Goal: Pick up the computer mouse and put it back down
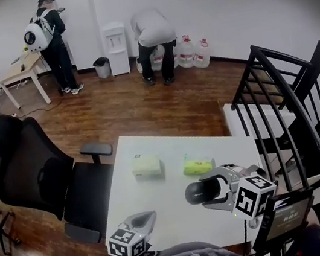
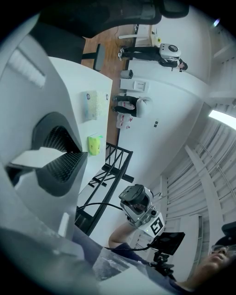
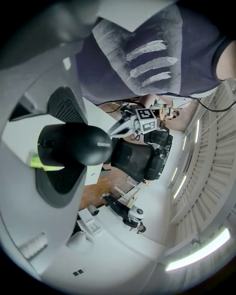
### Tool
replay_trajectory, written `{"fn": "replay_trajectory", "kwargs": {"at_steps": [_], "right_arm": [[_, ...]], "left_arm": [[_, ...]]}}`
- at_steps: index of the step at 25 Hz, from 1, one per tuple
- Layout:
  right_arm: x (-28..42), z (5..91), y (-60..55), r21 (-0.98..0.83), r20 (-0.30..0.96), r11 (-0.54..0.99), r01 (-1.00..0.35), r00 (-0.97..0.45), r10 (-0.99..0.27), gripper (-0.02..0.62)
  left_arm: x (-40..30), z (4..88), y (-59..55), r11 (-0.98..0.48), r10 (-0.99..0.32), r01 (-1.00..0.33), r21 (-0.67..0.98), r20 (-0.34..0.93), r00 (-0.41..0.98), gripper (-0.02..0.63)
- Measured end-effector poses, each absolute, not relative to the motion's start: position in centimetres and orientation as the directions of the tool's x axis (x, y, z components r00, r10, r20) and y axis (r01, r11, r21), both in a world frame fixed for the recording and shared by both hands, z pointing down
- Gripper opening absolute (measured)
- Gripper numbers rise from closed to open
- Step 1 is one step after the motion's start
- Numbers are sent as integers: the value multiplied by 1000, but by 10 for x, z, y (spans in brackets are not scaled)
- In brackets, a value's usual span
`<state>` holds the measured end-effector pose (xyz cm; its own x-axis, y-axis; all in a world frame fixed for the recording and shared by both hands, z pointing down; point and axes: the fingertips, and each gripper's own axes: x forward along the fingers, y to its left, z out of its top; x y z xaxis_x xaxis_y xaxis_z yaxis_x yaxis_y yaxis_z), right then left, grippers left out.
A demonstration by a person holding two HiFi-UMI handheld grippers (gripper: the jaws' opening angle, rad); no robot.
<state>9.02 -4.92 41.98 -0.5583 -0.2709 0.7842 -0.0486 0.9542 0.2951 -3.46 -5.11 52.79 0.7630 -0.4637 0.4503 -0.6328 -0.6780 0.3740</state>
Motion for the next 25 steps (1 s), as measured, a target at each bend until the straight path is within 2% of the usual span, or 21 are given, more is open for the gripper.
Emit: {"fn": "replay_trajectory", "kwargs": {"at_steps": [15, 25], "right_arm": [[87, 405, -57, 303, 786, 953, -5, -564, -253, 287], [88, 398, -57, 303, 782, 953, 4, -572, -246, 287]], "left_arm": [[-29, 502, -64, -740, -468, -602, 300, 413, 781, 15], [-33, 500, -74, -683, -514, -640, 351, 392, 763, 17]]}}
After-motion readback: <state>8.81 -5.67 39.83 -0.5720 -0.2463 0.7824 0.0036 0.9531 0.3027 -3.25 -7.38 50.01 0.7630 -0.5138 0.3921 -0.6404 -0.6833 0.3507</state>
